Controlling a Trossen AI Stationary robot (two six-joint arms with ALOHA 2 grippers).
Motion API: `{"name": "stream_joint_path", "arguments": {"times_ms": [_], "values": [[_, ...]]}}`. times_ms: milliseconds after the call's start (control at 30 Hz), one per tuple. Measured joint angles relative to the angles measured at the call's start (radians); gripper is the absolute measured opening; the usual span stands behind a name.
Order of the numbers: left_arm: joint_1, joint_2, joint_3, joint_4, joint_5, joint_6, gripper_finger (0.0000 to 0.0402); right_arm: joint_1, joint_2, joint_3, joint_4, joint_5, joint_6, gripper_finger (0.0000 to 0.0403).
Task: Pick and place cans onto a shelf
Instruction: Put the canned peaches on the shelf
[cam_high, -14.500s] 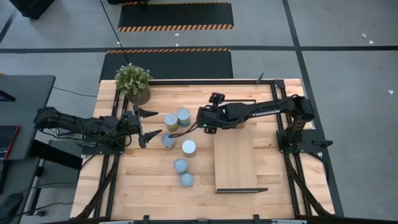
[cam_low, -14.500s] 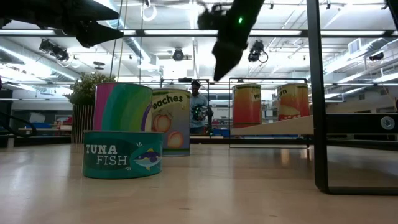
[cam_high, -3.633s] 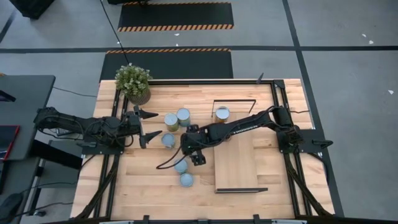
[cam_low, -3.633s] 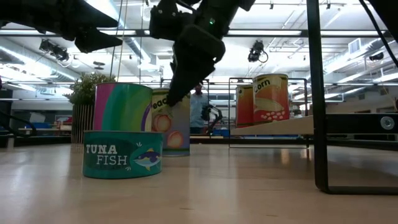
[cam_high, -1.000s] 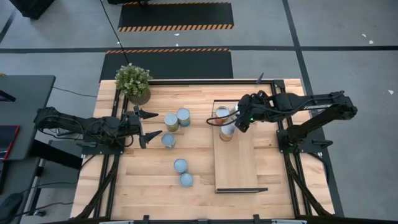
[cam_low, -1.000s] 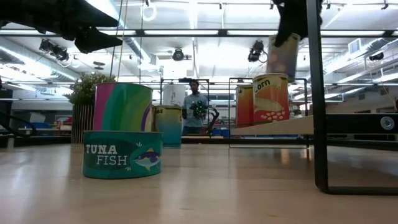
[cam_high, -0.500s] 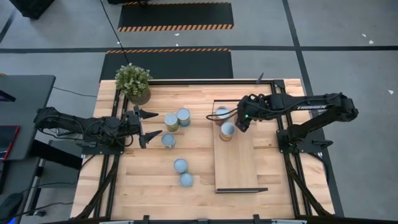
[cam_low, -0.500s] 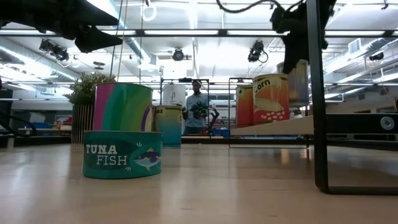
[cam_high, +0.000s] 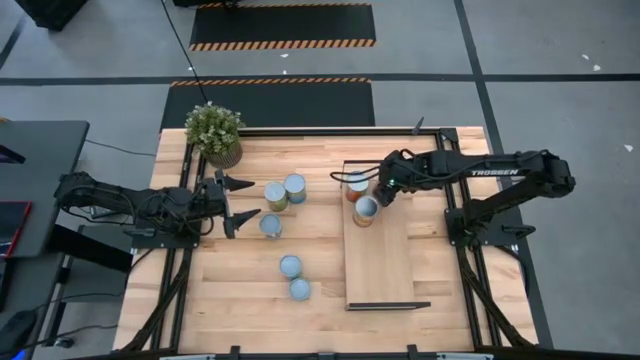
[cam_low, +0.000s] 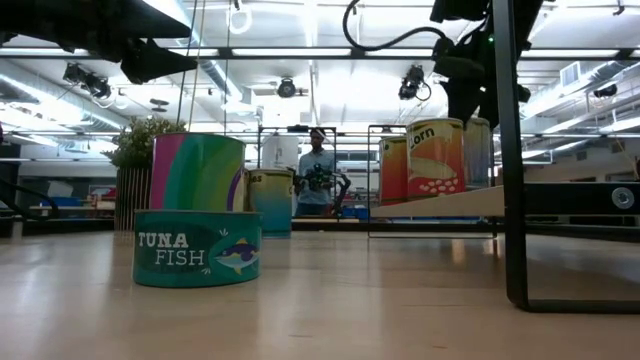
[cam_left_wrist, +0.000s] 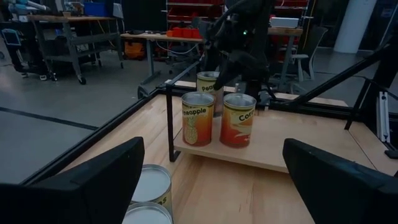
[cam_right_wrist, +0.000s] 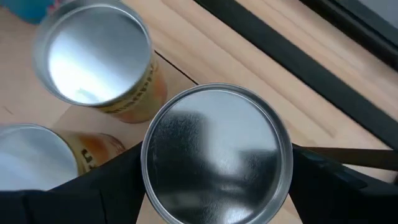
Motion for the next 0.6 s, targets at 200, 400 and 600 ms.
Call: {"name": "stream_joint_path", "arguments": {"times_ms": [200,400,600], "values": [[0.0,0.0,0.0,0.0,0.0,-0.001,0.0389,0.018,0.027,-0.031,0.025,-0.001,0.004,0.0334],[0.0,0.0,0.0,-0.001,0.0,0.0,0.0389,0.017,0.082,-0.032,0.055,0.012,-0.039,0.034],[0.0,0.0,0.0,-0.001,0.0,0.0,0.0389,-0.001,0.082,-0.021,0.046,-0.007,-0.041,0.0377]]}}
